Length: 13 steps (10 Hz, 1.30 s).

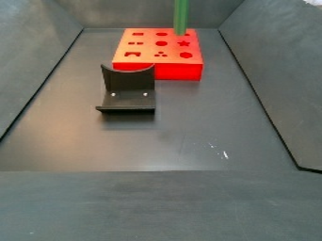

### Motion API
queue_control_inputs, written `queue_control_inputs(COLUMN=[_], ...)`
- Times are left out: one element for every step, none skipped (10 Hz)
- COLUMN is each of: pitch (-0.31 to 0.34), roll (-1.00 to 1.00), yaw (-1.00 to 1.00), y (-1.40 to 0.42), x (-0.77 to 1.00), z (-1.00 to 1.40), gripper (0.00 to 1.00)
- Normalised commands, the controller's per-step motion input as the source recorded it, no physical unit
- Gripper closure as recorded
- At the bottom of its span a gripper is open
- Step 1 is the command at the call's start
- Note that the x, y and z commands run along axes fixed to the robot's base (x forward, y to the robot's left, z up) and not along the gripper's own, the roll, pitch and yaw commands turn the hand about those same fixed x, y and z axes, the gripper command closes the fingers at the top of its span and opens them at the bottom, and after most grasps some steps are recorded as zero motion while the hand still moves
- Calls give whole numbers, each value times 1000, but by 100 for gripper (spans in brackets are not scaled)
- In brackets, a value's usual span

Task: Insert the star object.

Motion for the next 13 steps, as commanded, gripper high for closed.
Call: queue_control_inputs(pitch=[-99, -103, -123, -131, -116, -111, -77, -60, -61, -71, -76, -81, -84], roll=[-113, -107, -74, -23, -1, 0, -6, -6, -9, -4, 0, -1, -7], yaw=[0, 0, 0, 0, 0, 0, -20, -3, -17, -23, -31, -34, -20], y=[109, 40, 0, 0, 0, 0, -46, -46, -34, 0, 0, 0, 0], x=[-46, -6, 0, -109, -129, -186, -60, 0, 0, -26, -57, -37, -37], z=[0, -26, -111, -214, -249, -246, -86, -69, -71, -129, -180, -191, -160], gripper=[100, 100, 100, 100, 100, 100, 100, 100, 100, 100, 100, 100, 100])
